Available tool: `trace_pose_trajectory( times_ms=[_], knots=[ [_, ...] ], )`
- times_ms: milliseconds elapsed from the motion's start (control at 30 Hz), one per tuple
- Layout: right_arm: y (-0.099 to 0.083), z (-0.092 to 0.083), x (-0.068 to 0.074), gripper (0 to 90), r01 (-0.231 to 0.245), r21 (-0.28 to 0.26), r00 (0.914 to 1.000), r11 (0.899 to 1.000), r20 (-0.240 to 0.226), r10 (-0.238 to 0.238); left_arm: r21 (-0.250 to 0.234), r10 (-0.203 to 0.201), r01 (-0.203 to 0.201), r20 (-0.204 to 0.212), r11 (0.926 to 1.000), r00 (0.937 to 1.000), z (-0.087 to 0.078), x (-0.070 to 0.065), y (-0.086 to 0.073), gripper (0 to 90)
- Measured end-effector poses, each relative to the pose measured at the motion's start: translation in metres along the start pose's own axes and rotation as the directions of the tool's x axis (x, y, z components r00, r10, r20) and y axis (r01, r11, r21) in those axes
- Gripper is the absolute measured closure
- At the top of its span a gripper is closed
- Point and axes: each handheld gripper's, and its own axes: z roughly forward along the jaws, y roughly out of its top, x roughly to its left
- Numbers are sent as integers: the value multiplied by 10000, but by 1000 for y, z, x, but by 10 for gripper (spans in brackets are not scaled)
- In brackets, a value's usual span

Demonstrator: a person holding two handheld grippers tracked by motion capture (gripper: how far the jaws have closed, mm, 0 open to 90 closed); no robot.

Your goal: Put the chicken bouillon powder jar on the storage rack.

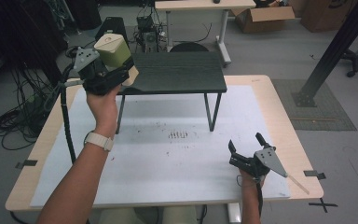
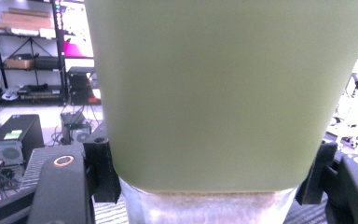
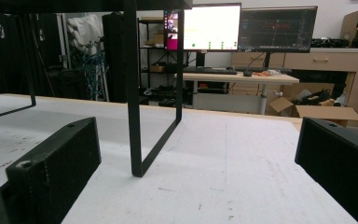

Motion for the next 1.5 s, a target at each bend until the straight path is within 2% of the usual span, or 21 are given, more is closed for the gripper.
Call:
trace_pose_trajectory(
  times_ms=[333,467,667,800,967,1133,1500],
  knots=[
    [0,0,0,0,-18,-14,10000,10000,-10,18,268,283,-277,-229,9993,9993,22,-1,0,295],
    [0,0,0,0,0,-19,10000,10000,-6,0,555,151,-139,-205,9984,9997,33,-1,0,295],
    [0,0,0,0,7,-8,10000,10000,-2,-7,878,358,-329,-320,9956,9988,44,-4,1,295],
    [0,0,0,0,8,-12,10000,10000,0,-8,1279,561,-498,-461,9905,9974,50,-5,-1,295],
    [0,0,0,0,19,-5,10000,10000,-1,-19,1432,768,-697,-450,9872,9960,54,-6,-4,295],
    [0,0,0,0,10,-8,10000,10000,1,-10,1558,577,-498,-466,9865,9972,58,-5,-6,295],
    [0,0,0,0,36,-10,10000,10000,1,-36,1708,832,-722,-582,9827,9948,61,-8,-8,294]
  ],
)
